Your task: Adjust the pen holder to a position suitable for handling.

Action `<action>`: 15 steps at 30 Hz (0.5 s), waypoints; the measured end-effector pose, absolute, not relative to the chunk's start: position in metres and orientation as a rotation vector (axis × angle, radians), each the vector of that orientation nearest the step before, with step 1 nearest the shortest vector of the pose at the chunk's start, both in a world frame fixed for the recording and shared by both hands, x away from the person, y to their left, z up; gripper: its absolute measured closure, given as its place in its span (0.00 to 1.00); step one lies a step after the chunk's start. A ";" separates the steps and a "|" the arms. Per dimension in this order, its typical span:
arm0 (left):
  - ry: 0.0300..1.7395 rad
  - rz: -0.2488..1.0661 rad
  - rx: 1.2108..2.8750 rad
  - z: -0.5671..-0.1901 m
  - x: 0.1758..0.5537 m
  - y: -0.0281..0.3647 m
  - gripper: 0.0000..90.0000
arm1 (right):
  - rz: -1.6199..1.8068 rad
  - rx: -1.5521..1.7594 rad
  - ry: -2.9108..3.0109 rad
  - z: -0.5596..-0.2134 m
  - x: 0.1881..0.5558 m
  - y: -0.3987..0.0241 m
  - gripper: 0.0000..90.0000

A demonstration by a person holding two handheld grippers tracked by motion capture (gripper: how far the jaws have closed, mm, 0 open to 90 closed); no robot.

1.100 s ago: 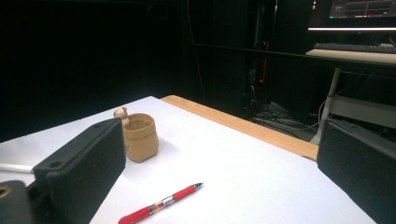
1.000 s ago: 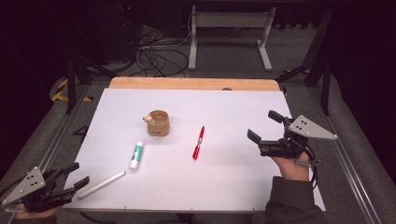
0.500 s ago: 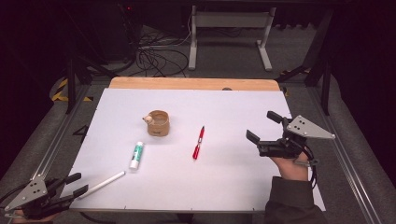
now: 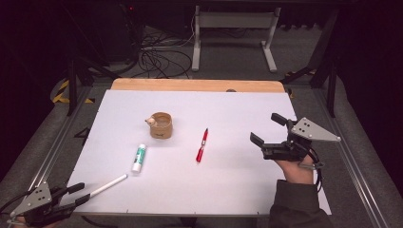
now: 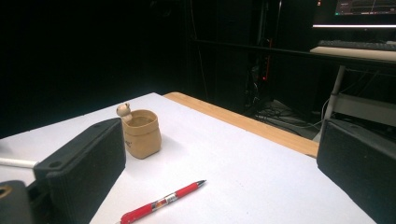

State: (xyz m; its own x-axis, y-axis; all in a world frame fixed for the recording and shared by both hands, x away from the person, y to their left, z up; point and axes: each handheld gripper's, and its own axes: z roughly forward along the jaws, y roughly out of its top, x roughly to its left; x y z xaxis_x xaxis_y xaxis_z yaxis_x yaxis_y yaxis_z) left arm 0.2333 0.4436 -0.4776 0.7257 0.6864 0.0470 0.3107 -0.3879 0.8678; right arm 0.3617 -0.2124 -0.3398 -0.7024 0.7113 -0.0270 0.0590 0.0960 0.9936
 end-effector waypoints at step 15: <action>0.776 0.472 2.058 -0.491 0.235 0.445 0.64 | 1.652 0.750 1.874 -0.340 0.362 -0.211 0.02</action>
State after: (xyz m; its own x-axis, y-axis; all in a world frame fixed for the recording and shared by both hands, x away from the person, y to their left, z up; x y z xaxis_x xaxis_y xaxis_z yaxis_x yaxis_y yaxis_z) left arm 0.2350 0.4455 -0.4908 0.7347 0.6769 0.0444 0.3503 -0.4345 0.8298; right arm 0.3621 -0.2112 -0.3402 -0.7070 0.7067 -0.0266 0.0624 0.0997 0.9931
